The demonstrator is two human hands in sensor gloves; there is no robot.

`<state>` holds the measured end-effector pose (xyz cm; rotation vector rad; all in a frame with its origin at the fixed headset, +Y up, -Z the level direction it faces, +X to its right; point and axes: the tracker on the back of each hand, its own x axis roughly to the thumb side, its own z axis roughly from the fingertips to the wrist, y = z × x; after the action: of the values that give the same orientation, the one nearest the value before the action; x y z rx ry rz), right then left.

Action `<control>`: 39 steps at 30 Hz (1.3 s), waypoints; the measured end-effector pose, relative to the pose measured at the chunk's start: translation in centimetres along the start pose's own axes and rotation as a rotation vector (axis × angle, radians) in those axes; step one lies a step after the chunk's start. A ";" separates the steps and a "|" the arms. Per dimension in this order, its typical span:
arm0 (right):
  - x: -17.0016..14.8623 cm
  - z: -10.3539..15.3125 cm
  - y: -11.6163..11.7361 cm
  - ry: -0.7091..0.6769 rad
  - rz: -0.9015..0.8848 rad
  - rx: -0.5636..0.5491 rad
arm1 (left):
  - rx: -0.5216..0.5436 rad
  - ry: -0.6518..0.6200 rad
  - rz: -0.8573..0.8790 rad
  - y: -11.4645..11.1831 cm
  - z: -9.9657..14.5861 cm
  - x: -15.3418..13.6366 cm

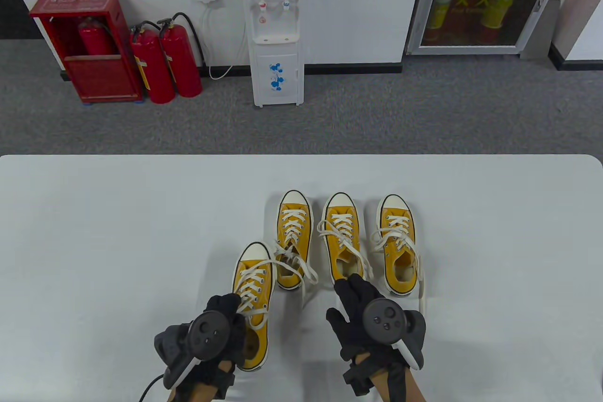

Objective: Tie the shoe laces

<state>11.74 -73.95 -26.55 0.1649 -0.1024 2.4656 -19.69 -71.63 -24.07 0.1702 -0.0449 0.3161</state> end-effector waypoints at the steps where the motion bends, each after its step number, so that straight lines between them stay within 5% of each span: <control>1: 0.0 0.0 0.0 0.002 0.001 0.003 | 0.000 0.001 -0.008 -0.2 0.1 -0.1; 17: -0.1 -0.1 0.4 0.021 0.015 0.037 | -0.235 0.029 -0.007 -2.8 -0.3 -0.7; 28: -0.2 -0.2 0.4 0.020 0.010 0.037 | -0.426 0.008 0.201 -0.5 -0.5 -2.0; 39: -0.2 -0.2 0.2 0.010 0.003 0.025 | -0.378 0.152 0.225 2.5 -3.6 -2.8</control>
<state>11.75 -74.15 -26.77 0.1630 -0.0678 2.4711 -23.07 -69.48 -27.44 -0.2354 0.0274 0.5373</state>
